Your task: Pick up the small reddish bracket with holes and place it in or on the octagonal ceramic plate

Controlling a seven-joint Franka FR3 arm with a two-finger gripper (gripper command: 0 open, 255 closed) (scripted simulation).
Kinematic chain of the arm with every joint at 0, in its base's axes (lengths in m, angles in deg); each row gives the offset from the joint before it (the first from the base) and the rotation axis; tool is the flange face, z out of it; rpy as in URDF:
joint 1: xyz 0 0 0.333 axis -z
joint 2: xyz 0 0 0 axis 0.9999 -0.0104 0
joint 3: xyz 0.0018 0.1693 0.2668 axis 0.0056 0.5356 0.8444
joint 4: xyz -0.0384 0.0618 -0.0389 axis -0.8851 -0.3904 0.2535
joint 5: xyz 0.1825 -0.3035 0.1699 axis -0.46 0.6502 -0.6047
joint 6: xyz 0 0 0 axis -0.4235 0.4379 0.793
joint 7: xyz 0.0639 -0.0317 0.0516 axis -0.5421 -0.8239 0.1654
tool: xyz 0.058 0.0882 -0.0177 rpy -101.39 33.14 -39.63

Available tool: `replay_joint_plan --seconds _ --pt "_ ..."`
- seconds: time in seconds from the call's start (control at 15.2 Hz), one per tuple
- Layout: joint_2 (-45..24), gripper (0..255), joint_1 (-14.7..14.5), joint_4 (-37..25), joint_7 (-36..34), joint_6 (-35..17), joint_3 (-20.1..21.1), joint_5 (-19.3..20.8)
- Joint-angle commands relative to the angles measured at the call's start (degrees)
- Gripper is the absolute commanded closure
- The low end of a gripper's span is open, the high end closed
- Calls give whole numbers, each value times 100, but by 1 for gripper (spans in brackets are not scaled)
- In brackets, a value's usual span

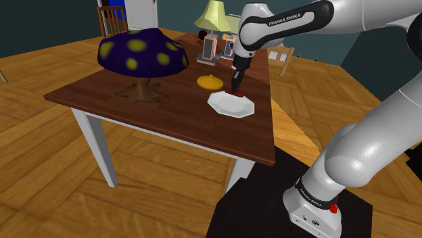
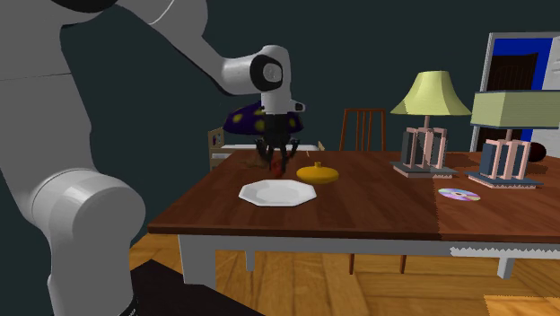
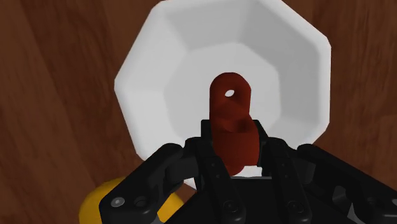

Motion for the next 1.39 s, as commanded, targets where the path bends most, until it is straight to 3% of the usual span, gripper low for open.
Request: replay_joint_plan --seconds 0.0,0.53,0.99,1.06,1.32 --pt "-15 255 6 149 9 -166 -10 5" --pt "-274 255 9 547 17 -822 -31 -12" --pt "-274 255 9 547 17 -822 -31 -12" --pt "-274 0 9 547 17 -822 -31 -12" --pt "-273 0 9 547 17 -822 -31 -12"
